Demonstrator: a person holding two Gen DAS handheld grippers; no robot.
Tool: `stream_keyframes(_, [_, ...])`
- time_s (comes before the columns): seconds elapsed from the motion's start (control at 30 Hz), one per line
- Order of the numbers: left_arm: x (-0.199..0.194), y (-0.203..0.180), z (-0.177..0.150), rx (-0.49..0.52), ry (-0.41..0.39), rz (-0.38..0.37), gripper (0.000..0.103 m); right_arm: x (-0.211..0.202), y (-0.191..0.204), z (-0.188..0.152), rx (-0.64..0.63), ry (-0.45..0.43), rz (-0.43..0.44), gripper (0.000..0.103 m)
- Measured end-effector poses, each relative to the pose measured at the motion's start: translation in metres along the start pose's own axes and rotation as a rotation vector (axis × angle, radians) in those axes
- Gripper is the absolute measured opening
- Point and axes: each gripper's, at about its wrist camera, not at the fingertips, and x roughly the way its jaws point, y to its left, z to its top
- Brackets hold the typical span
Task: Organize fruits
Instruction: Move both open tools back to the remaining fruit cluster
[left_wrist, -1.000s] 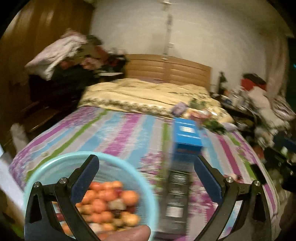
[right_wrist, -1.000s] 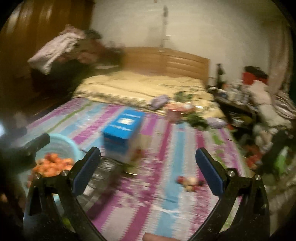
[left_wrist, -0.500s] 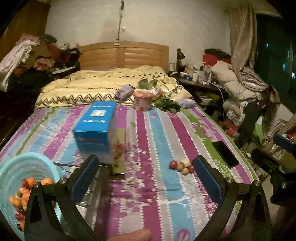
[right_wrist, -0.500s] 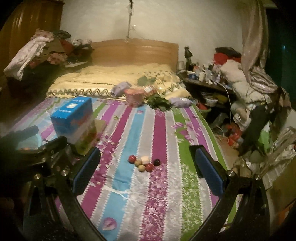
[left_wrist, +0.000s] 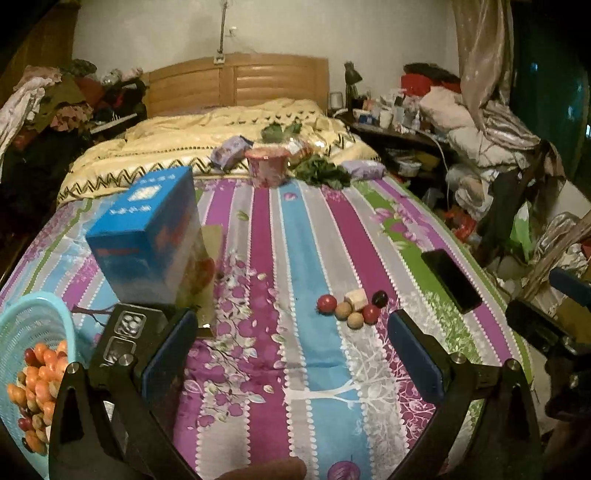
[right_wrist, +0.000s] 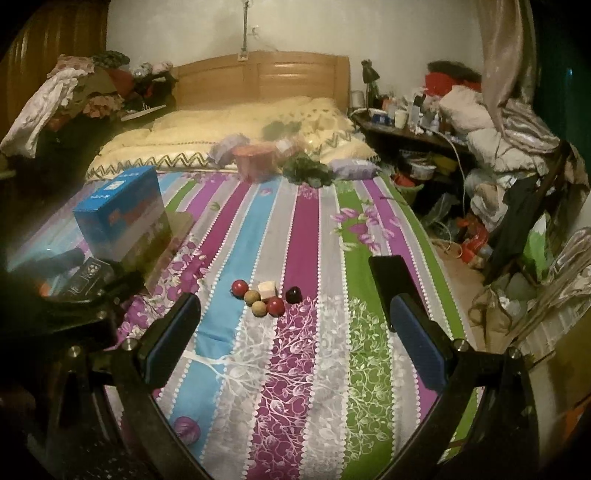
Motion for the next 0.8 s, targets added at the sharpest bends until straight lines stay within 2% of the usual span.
stream_keyframes(0.33, [0.035, -0.007, -0.006, -0.011, 0.070, 0.015, 0.103, 0.021, -0.013, -0.001, 0.009, 0.038, 0.025, 0.103])
stream_keyframes(0.8, [0.064, -0.015, -0.008, -0.003, 0.119, 0.022, 0.103, 0.042, -0.023, -0.002, 0.024, 0.079, 0.045, 0.103])
